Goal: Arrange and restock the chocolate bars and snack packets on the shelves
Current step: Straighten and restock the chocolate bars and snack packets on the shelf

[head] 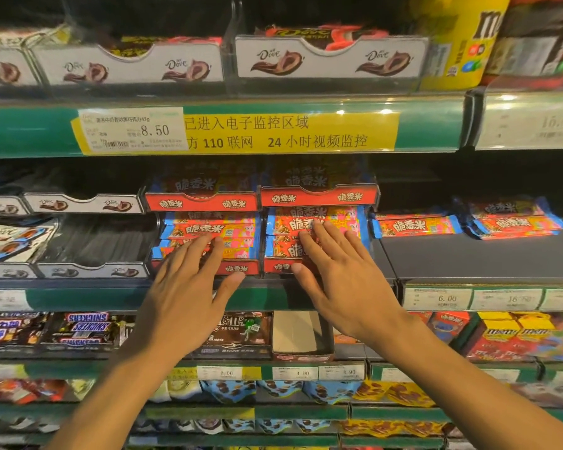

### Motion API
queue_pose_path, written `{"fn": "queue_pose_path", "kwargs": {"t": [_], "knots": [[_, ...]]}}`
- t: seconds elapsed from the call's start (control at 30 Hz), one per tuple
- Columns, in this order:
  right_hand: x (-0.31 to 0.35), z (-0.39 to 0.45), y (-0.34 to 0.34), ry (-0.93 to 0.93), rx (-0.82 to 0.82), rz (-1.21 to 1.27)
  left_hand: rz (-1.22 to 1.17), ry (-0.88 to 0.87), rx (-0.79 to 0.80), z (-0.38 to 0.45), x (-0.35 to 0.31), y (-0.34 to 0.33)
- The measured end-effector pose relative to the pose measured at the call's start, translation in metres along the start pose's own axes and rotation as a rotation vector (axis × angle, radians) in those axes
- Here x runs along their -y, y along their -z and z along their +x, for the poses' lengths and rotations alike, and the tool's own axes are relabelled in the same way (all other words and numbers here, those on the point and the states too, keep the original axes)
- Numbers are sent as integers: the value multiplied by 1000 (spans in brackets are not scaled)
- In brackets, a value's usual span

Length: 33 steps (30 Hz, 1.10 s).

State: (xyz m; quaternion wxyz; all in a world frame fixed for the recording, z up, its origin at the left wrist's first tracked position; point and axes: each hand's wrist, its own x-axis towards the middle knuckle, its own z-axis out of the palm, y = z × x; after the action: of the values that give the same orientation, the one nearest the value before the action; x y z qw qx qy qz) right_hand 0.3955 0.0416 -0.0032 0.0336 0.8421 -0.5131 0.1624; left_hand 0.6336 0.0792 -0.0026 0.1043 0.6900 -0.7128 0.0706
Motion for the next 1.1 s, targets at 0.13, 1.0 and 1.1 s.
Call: {"fn": "queue_pose_path", "kwargs": {"t": [0.13,1.0,1.1], "knots": [[-1,6,0,-3,-4,14,19,4,12,11,1,1],[-19,-4,18,53,-290,126,-186,-85,-252,-3,-60,8],[-39,-12,29,27,-371,149,-247,-162,-293,7,-90,11]]}}
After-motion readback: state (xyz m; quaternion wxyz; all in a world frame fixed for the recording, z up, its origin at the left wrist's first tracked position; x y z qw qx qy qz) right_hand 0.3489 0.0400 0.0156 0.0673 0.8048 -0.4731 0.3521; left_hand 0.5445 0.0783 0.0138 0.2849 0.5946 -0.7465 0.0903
